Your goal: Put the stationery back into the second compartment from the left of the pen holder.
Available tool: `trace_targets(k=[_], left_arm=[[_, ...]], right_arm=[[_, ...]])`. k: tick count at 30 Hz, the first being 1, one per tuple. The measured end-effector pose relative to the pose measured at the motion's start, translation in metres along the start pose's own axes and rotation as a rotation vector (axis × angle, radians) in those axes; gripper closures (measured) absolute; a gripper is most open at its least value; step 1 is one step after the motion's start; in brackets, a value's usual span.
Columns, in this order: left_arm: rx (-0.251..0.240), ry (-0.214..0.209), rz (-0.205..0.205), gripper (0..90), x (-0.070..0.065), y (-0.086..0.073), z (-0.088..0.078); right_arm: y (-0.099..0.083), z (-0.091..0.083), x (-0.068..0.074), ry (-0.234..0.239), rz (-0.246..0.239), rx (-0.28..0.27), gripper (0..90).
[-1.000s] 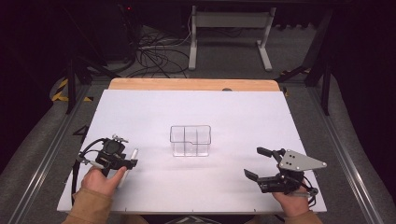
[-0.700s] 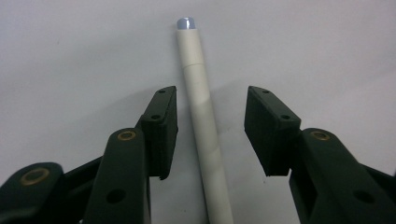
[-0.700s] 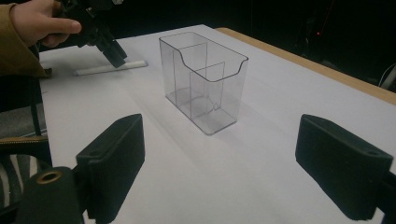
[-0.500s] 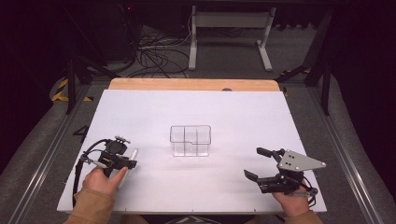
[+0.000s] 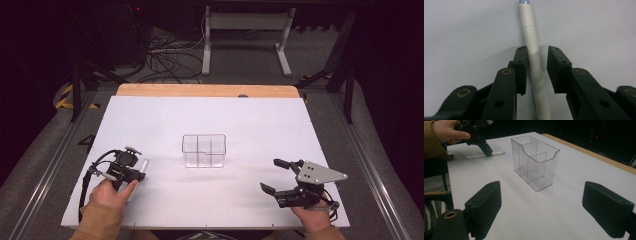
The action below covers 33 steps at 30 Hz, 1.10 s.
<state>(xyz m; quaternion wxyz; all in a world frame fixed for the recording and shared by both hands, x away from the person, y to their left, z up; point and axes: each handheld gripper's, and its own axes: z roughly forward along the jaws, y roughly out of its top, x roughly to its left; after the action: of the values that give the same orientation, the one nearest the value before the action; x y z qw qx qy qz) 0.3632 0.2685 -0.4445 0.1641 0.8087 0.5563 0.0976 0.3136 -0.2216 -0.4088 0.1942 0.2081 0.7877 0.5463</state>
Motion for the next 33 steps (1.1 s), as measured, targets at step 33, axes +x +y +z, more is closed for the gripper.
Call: trace_targets(k=[33], left_arm=[[-0.037,0.01,-0.044,78.6,-0.0022,0.0008,-0.0036]], right_arm=[[0.0006,0.0011,0.0023,0.016,-0.022,0.002,16.3]])
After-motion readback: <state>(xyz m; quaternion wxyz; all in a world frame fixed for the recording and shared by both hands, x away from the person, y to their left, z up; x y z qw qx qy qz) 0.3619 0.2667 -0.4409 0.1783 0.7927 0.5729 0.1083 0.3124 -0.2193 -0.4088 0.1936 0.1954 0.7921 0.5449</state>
